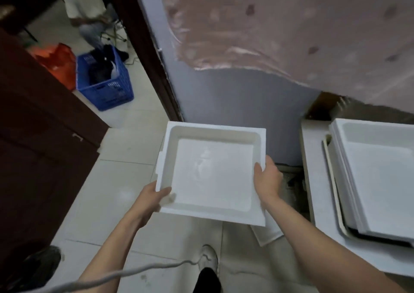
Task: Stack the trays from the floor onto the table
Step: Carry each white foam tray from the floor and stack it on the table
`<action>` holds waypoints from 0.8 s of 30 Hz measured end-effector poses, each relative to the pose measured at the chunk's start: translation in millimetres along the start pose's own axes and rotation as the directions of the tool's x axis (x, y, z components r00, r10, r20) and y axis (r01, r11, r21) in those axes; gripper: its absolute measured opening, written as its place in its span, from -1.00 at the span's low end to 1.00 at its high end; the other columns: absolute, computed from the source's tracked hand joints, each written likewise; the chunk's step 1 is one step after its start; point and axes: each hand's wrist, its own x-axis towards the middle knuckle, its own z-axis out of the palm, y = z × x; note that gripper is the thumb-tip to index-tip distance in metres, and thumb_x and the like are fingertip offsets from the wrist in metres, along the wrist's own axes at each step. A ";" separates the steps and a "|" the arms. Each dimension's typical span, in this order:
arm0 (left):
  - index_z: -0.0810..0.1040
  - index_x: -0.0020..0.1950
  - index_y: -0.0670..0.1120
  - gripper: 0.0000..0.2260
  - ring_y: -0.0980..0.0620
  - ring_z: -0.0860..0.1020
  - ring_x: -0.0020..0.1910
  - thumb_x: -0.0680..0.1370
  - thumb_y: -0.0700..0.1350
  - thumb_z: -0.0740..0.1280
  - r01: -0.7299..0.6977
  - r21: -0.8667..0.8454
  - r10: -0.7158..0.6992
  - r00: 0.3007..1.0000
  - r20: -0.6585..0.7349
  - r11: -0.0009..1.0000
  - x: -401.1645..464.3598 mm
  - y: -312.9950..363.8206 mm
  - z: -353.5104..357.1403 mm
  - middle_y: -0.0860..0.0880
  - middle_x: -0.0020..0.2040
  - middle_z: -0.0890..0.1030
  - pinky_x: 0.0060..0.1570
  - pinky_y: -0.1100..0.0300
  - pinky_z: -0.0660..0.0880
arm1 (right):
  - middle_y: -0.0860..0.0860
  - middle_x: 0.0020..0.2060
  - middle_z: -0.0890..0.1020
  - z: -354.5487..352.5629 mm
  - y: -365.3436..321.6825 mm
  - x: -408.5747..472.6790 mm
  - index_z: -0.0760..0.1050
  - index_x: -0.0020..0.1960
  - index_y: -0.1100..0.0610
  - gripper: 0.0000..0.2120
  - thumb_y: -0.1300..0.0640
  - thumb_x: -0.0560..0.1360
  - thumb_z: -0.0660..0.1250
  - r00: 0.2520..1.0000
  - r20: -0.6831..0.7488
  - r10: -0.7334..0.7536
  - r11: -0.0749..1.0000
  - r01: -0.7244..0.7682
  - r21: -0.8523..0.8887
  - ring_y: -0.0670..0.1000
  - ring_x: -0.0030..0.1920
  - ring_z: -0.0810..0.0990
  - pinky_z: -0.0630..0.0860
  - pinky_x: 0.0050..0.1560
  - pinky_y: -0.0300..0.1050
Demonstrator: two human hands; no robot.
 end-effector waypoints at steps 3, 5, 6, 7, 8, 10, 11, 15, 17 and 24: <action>0.64 0.12 -0.07 -0.86 -0.17 0.70 -0.01 0.59 -0.17 0.34 -0.039 -0.062 0.040 0.999 0.017 0.997 -25.1 36.6 11.0 -0.07 0.00 0.74 -0.04 -0.09 0.54 | 0.10 -0.01 0.66 -49.9 -21.3 1.3 0.51 0.24 0.14 -0.73 0.18 0.59 0.17 1.000 -0.003 -0.025 0.999 0.025 0.037 0.14 -0.04 0.62 0.61 0.01 0.06; 0.64 0.18 -0.08 -0.82 -0.17 0.70 0.03 0.60 -0.17 0.34 -0.079 -0.110 0.085 0.995 0.050 0.991 -43.7 60.3 25.2 -0.07 0.05 0.73 0.12 -0.17 0.55 | 0.06 -0.06 0.64 -90.6 -30.0 -0.1 0.53 0.19 0.15 -0.76 0.19 0.59 0.17 0.998 -0.007 -0.055 0.996 0.055 0.072 0.03 -0.14 0.60 0.59 -0.17 -0.11; 0.63 0.20 -0.10 -0.81 -0.16 0.69 0.05 0.60 -0.17 0.34 -0.090 -0.130 0.100 0.992 0.076 0.987 -50.4 68.0 32.3 -0.08 0.07 0.73 0.17 -0.19 0.56 | 0.04 -0.08 0.62 -107.1 -32.6 -0.7 0.53 0.16 0.16 -0.78 0.20 0.59 0.17 0.998 -0.013 -0.068 0.995 0.069 0.074 -0.01 -0.18 0.57 0.51 -0.26 -0.20; 0.62 0.21 -0.12 -0.80 -0.15 0.69 0.06 0.61 -0.18 0.32 -0.101 -0.139 0.115 0.988 0.099 0.985 -58.6 77.5 41.7 -0.08 0.09 0.72 0.18 -0.18 0.56 | 0.04 -0.09 0.62 -127.0 -34.9 -1.1 0.54 0.15 0.16 -0.78 0.20 0.59 0.18 0.996 -0.031 -0.082 0.994 0.084 0.074 -0.02 -0.19 0.55 0.45 -0.28 -0.24; 0.61 0.22 -0.14 -0.80 -0.14 0.69 0.07 0.62 -0.20 0.30 -0.103 -0.154 0.123 0.985 0.124 0.983 -66.2 85.0 51.1 -0.09 0.10 0.72 0.17 -0.15 0.57 | 0.06 -0.08 0.62 -144.1 -35.3 -1.6 0.54 0.15 0.16 -0.78 0.20 0.58 0.18 0.995 -0.043 -0.086 0.993 0.089 0.072 0.01 -0.18 0.55 0.44 -0.25 -0.21; 0.59 0.22 -0.21 -0.80 -0.13 0.69 0.07 0.63 -0.22 0.28 -0.096 -0.189 0.127 0.979 0.161 0.977 -82.1 98.3 71.7 -0.12 0.10 0.72 0.13 -0.07 0.58 | 0.10 -0.06 0.64 -178.1 -34.1 -3.6 0.55 0.14 0.18 -0.77 0.20 0.58 0.17 0.995 -0.060 -0.084 0.994 0.088 0.058 0.06 -0.14 0.55 0.44 -0.15 -0.17; 0.58 0.23 -0.23 -0.79 -0.14 0.68 0.08 0.63 -0.22 0.28 -0.092 -0.209 0.129 0.976 0.174 0.974 -89.4 104.8 82.8 -0.14 0.10 0.71 0.14 -0.06 0.58 | 0.12 -0.06 0.64 -195.9 -32.1 -4.8 0.54 0.14 0.19 -0.77 0.20 0.58 0.17 0.994 -0.071 -0.079 0.995 0.082 0.048 0.08 -0.13 0.55 0.43 -0.14 -0.15; 0.58 0.25 -0.23 -0.76 -0.19 0.65 0.15 0.63 -0.18 0.30 -0.049 -0.326 0.132 0.963 0.237 0.944 -106.0 123.5 117.2 -0.19 0.16 0.68 0.24 -0.13 0.52 | 0.14 -0.13 0.65 -250.1 -21.2 -6.9 0.55 0.04 0.19 -0.79 0.23 0.53 0.16 0.993 -0.105 -0.047 0.998 0.051 0.034 0.18 -0.09 0.59 0.47 -0.16 -0.09; 0.59 0.25 -0.20 -0.77 -0.15 0.67 0.11 0.63 -0.16 0.29 -0.064 -0.331 0.161 0.948 0.274 0.942 -112.1 132.9 133.5 -0.17 0.16 0.69 0.19 -0.07 0.55 | 0.14 -0.17 0.64 -273.4 -15.2 -5.6 0.54 -0.03 0.20 -0.81 0.24 0.51 0.16 0.993 -0.111 -0.038 0.999 0.039 0.012 0.20 -0.09 0.58 0.43 -0.20 -0.11; 0.60 0.22 -0.19 -0.79 -0.20 0.67 0.09 0.63 -0.16 0.30 -0.126 -0.286 0.218 0.924 0.316 0.950 -123.9 167.2 167.8 -0.16 0.12 0.70 0.12 -0.09 0.60 | 0.11 -0.17 0.64 -325.4 -6.3 2.5 0.58 0.04 0.11 -0.76 0.23 0.51 0.15 0.996 -0.074 -0.047 0.994 0.039 -0.102 0.12 -0.15 0.52 0.36 -0.35 -0.19</action>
